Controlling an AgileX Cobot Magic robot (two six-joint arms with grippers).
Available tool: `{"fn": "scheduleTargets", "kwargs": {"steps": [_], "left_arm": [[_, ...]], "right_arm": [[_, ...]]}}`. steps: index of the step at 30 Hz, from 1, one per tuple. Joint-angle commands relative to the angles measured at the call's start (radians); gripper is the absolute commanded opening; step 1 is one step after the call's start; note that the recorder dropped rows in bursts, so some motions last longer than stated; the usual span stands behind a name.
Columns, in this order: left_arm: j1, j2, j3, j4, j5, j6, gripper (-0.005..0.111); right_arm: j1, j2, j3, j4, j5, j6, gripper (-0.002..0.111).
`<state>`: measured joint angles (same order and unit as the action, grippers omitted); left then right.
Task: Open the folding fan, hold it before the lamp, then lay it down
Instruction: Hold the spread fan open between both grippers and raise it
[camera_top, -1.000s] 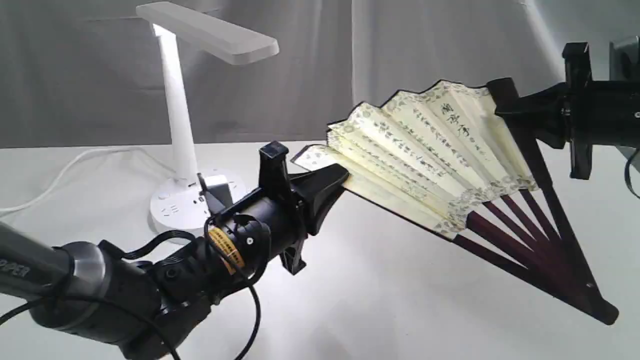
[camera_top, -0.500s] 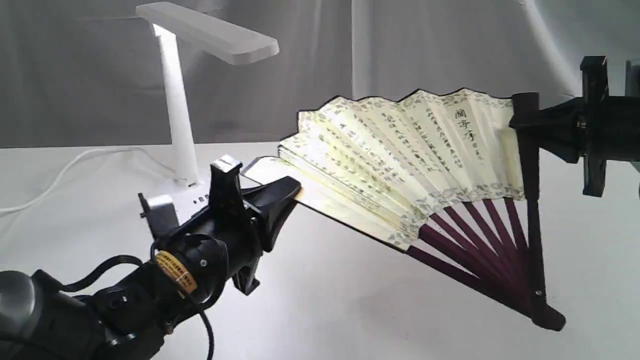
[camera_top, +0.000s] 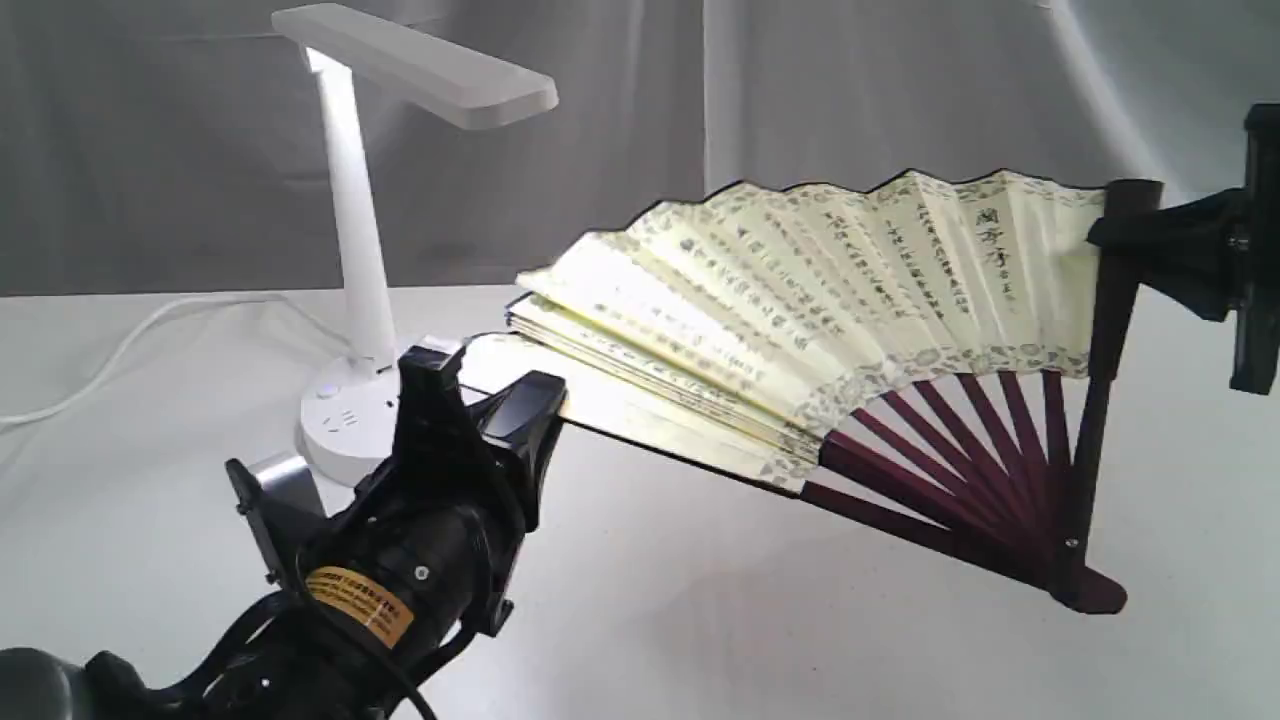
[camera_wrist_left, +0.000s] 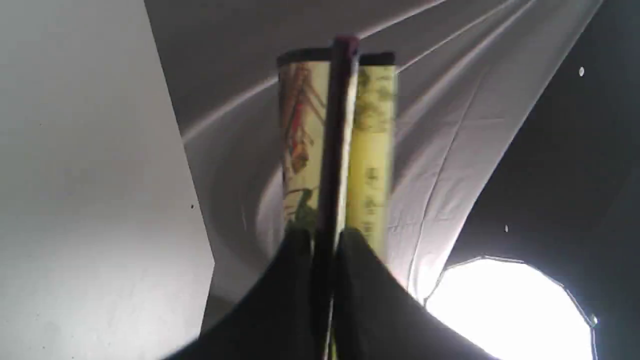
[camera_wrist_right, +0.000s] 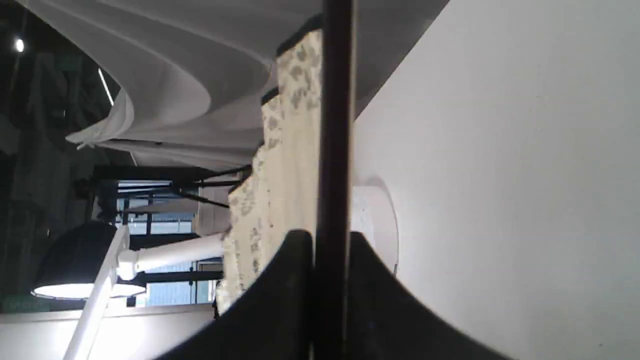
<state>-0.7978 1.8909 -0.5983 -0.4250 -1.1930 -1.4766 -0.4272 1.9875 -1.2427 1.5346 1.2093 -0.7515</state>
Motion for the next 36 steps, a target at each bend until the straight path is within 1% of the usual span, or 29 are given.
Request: {"fn": "scheduleTargets", "kwargs": {"steps": [1, 6, 14, 25, 32, 36], "left_arm": [[-0.009, -0.019, -0.001, -0.095, -0.028, 0.011, 0.0], [-0.009, -0.023, -0.004, -0.196, -0.028, 0.011, 0.0], [-0.009, -0.023, -0.083, -0.3, -0.028, 0.068, 0.0], [-0.009, -0.023, -0.087, -0.388, -0.028, 0.071, 0.0], [-0.009, -0.023, -0.087, -0.455, -0.028, 0.071, 0.0], [-0.009, -0.023, -0.087, -0.462, -0.028, 0.071, 0.0]], "right_arm": [[-0.03, -0.006, 0.003, -0.02, 0.012, -0.027, 0.0], [-0.047, -0.006, 0.003, -0.02, 0.012, -0.027, 0.0], [-0.054, -0.006, 0.003, -0.006, 0.012, -0.026, 0.0], [-0.127, -0.006, 0.003, 0.02, 0.012, -0.026, 0.0], [-0.135, -0.006, 0.003, 0.022, -0.014, -0.026, 0.0], [-0.135, -0.006, 0.003, 0.022, -0.026, -0.026, 0.0]]}}
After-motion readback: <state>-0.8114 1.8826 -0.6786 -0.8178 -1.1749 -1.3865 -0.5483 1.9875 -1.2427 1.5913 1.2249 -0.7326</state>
